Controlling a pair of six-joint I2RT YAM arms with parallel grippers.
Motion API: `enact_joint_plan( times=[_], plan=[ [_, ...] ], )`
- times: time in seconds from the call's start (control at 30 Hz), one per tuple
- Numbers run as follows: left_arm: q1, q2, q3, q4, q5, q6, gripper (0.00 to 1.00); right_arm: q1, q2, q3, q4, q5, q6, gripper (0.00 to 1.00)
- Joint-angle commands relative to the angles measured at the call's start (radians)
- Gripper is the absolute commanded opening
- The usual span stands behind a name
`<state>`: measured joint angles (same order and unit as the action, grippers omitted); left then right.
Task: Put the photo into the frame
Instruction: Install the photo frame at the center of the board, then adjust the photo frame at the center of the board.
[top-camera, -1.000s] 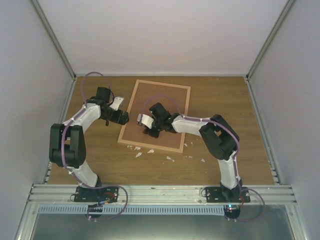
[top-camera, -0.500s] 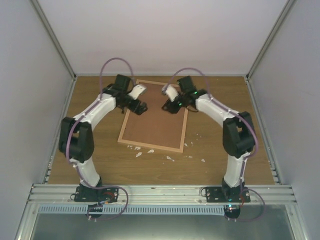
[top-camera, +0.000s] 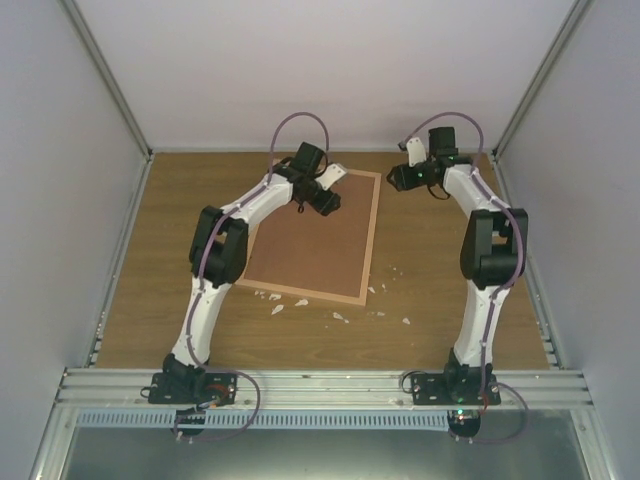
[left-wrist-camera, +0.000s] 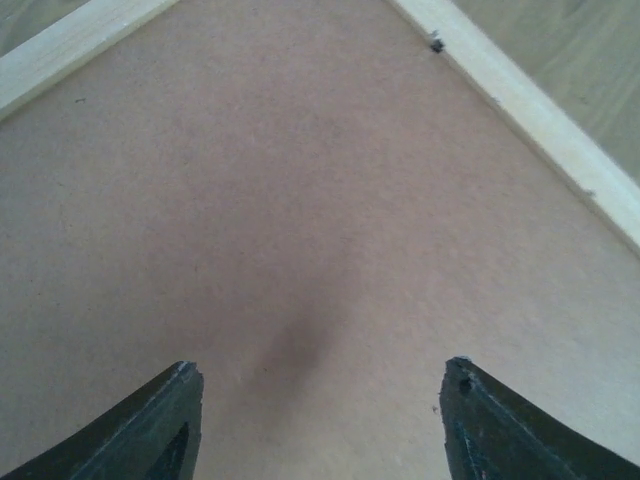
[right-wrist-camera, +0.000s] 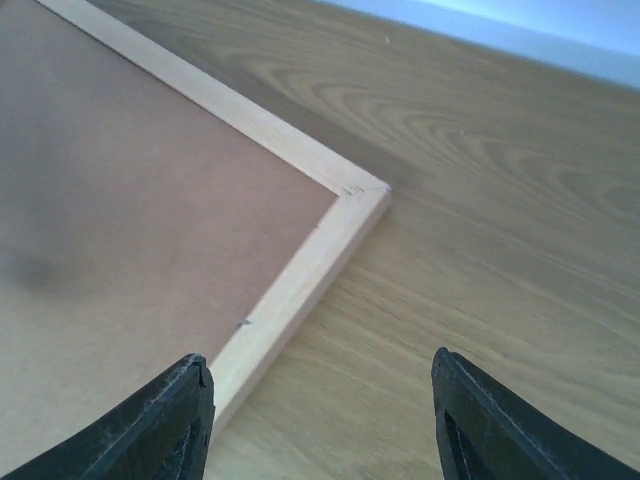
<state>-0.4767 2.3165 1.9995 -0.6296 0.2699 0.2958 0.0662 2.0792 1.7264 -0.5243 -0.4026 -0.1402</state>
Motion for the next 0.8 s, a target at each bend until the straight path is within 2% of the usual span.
enact_joint_plan(
  times=[0.0, 0.07, 0.17, 0.23, 0.33, 0.4, 0.53, 0.77],
  plan=[
    [0.007, 0.024, 0.081, 0.01, -0.058, -0.029, 0.7, -0.006, 0.079, 0.033, -0.024, -0.035, 0.02, 0.61],
    [0.031, 0.002, 0.075, 0.018, -0.059, -0.032, 0.76, -0.004, 0.083, 0.025, -0.008, -0.054, 0.015, 0.63],
    [0.091, -0.003, 0.098, -0.013, -0.033, -0.028, 0.8, -0.005, 0.108, 0.062, 0.005, -0.09, -0.008, 0.73],
    [0.143, -0.002, 0.118, -0.051, 0.018, -0.045, 0.86, -0.005, 0.146, 0.118, 0.014, -0.119, -0.03, 0.8],
    [0.208, -0.045, 0.044, -0.06, 0.119, -0.071, 0.95, -0.006, 0.222, 0.208, 0.03, -0.162, -0.037, 0.87],
    [0.23, -0.094, -0.045, -0.034, 0.136, -0.073, 0.98, -0.006, 0.282, 0.302, 0.027, -0.165, -0.03, 0.89],
    [0.238, -0.197, -0.212, 0.033, 0.131, -0.071, 0.99, -0.006, 0.392, 0.446, 0.003, -0.197, -0.022, 0.91],
    [0.291, -0.268, -0.313, 0.081, 0.088, -0.131, 0.99, 0.006, 0.476, 0.479, 0.087, -0.238, 0.042, 0.94]
  ],
)
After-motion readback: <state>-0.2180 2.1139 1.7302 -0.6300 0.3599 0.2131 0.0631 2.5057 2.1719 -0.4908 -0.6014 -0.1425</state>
